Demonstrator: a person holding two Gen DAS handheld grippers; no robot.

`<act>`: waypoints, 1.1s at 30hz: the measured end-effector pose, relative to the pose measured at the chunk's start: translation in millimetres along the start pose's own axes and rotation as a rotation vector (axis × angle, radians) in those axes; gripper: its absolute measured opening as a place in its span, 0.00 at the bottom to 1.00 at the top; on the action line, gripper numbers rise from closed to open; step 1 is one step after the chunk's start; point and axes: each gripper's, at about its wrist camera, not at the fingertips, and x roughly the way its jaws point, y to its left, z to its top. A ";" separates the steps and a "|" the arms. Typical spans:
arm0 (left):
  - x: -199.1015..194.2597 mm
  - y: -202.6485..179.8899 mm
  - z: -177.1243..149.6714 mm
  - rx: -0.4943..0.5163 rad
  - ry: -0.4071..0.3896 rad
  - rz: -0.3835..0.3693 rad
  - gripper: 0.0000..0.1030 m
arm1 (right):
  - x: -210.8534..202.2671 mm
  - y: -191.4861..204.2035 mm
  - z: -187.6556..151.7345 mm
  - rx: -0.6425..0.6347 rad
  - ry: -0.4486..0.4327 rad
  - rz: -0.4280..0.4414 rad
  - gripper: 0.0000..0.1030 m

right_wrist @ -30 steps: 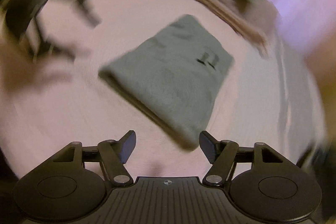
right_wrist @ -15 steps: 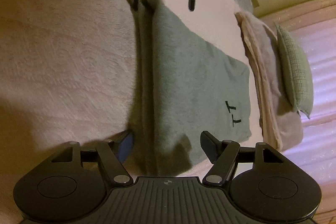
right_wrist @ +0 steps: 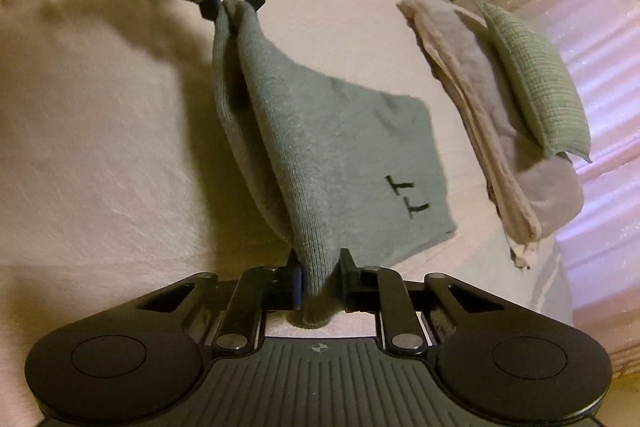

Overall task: Fold large clothes
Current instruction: 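Grasp the sweatshirt's collar end with both grippers and lift it, then fold the collar end over toward the hem and open both grippers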

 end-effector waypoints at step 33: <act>33.7 200.9 -57.7 -1.225 0.123 -0.487 0.15 | 103.7 -219.0 -35.0 0.713 0.099 0.779 0.14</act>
